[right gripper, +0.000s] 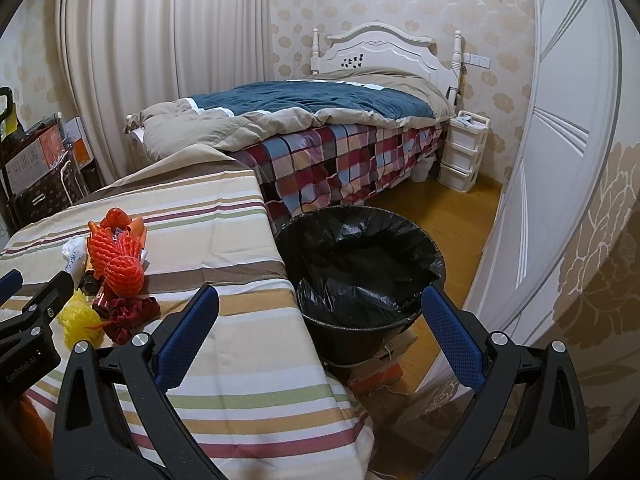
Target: Collect trash
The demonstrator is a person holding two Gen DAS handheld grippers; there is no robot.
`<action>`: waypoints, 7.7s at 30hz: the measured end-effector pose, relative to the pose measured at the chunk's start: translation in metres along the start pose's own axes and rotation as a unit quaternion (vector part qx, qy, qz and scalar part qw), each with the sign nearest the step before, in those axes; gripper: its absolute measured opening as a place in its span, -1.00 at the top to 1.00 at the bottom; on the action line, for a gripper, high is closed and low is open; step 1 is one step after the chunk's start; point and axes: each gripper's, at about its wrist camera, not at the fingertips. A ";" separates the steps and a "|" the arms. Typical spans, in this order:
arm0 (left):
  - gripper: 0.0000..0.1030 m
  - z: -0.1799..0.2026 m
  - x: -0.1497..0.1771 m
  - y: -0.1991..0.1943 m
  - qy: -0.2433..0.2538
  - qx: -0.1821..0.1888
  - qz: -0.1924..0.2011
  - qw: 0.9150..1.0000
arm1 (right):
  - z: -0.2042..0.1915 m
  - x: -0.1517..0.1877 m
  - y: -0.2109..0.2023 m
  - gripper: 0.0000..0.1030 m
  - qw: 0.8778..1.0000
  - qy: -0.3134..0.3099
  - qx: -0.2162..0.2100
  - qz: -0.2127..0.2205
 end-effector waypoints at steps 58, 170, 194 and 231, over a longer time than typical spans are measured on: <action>-0.88 -0.005 0.002 0.001 -0.003 -0.002 -0.004 1.000 | -0.003 -0.001 0.002 -0.92 1.000 -0.002 0.002 -0.004; 0.07 -0.095 0.037 0.006 -0.027 0.035 -0.048 0.998 | -0.143 0.049 0.038 0.53 0.976 -0.112 -0.134 -0.132; 0.40 -0.073 0.028 0.002 -0.016 0.069 -0.040 0.997 | -0.088 0.029 0.028 0.54 0.987 -0.070 -0.110 -0.092; 0.40 0.143 -0.063 0.110 0.104 0.176 -0.039 0.978 | 0.065 -0.049 0.138 0.53 0.996 0.029 -0.019 -0.078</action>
Point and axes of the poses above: each gripper's, at about its wrist camera, not at the fingertips, and y roughly the way its jaws point, z to its right, x to its underside, and after that the axes turned 2 degrees about y, right-handed
